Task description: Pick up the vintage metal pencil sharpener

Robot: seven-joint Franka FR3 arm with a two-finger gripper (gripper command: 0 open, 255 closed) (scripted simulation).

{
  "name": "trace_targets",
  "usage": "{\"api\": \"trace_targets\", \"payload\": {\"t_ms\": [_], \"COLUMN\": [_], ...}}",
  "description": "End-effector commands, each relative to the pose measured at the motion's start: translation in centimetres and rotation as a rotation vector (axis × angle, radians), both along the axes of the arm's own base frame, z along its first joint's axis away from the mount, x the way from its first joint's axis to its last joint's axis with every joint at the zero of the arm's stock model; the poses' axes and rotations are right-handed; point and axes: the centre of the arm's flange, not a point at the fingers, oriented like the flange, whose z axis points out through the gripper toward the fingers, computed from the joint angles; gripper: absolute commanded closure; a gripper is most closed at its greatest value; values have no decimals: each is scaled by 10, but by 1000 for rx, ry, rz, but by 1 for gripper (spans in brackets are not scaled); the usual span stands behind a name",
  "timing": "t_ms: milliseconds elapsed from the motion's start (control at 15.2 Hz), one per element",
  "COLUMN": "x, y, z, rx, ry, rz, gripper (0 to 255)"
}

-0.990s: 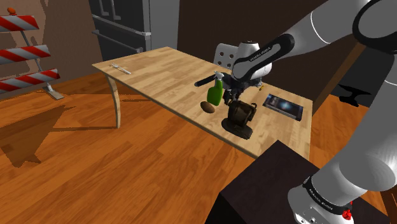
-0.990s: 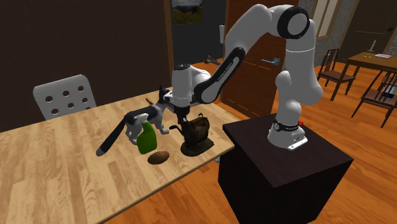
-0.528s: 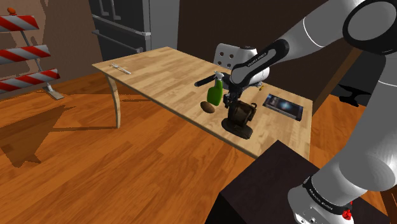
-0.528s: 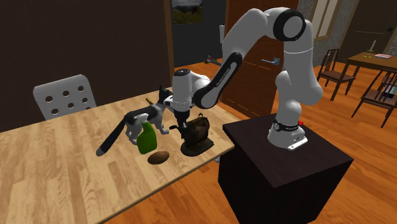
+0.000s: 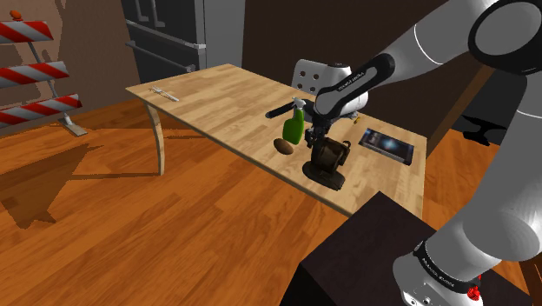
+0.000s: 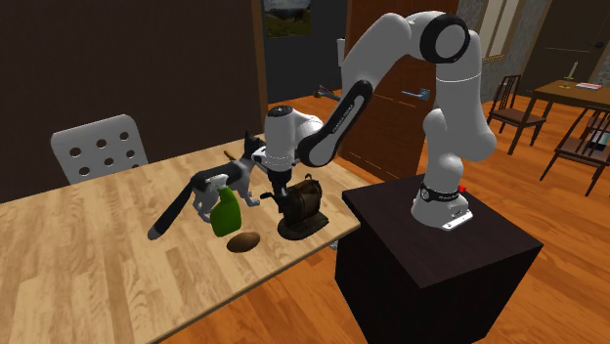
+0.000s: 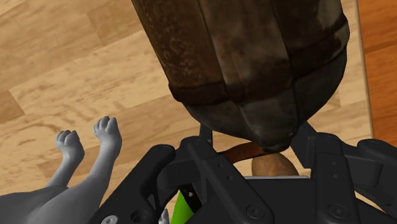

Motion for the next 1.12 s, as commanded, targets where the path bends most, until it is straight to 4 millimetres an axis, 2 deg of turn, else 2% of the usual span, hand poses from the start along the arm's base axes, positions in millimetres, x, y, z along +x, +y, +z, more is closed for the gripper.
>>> {"api": "trace_targets", "payload": {"t_ms": [0, 924, 1056], "x": [0, 0, 0], "y": [0, 0, 0], "z": [4, 78, 79], "rx": [1, 1, 1], "ry": [2, 2, 2], "rz": [1, 1, 1], "gripper": [255, 255, 255]}}
